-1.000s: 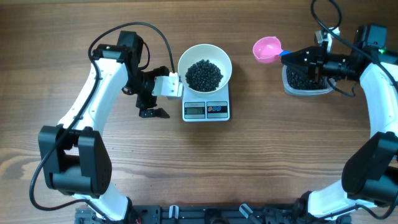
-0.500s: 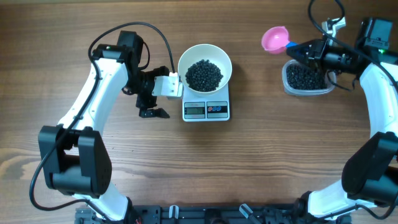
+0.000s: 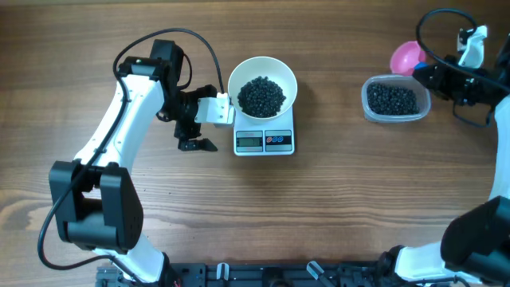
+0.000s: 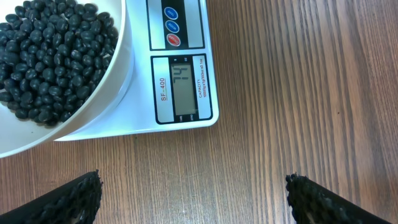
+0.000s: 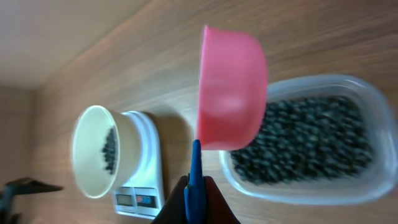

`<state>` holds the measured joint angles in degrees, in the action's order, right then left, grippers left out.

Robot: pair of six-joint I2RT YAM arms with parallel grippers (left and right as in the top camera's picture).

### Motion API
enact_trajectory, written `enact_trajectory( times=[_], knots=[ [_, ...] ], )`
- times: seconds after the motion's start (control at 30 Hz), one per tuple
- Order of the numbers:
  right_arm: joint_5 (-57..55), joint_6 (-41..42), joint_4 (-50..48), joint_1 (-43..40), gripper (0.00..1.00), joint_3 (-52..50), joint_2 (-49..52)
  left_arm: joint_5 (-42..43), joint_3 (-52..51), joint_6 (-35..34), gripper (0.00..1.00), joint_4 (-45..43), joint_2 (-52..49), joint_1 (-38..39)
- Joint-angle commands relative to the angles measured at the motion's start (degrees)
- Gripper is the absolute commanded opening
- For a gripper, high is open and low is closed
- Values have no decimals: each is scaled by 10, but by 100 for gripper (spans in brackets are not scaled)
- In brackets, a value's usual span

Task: Scoop item into bowl and weigh 150g on scale
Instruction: 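Move the empty scoop back above the bean tub with the right gripper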

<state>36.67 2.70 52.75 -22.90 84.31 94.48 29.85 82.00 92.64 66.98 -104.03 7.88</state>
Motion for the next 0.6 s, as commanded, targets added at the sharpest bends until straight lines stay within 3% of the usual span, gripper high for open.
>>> enact_trajectory(
  times=[0.0,0.57],
  knots=[
    [-118,-14,8,2,4,12,-5,1,-4,-1,100,0,0,2],
    [-138,-12,-13,2,4,11,-5,1,-4,-1,100,0,0,2]
  ],
)
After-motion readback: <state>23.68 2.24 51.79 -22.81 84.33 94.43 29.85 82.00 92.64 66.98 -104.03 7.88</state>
